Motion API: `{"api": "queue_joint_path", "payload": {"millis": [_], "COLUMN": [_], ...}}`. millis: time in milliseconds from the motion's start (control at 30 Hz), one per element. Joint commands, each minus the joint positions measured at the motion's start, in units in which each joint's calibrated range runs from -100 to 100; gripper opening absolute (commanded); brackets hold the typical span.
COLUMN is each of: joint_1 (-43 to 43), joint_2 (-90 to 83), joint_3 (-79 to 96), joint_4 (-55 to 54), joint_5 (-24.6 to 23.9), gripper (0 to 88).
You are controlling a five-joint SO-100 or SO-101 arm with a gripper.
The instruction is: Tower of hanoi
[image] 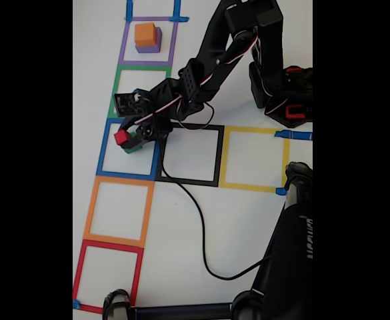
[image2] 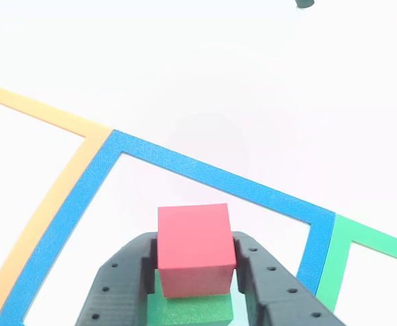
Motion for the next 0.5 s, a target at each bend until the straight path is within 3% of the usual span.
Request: {"api": "queue_joint_path", "payload": {"millis": [0, 467], "joint_1": [-0.32, 0.26], "joint_2": [0.05, 1.35], "joint_3": [-0.11, 1.70], "joint_4": [-2.09, -5.08], "joint_5": [0.36, 0.36], "gripper": [5.8, 9.9]}}
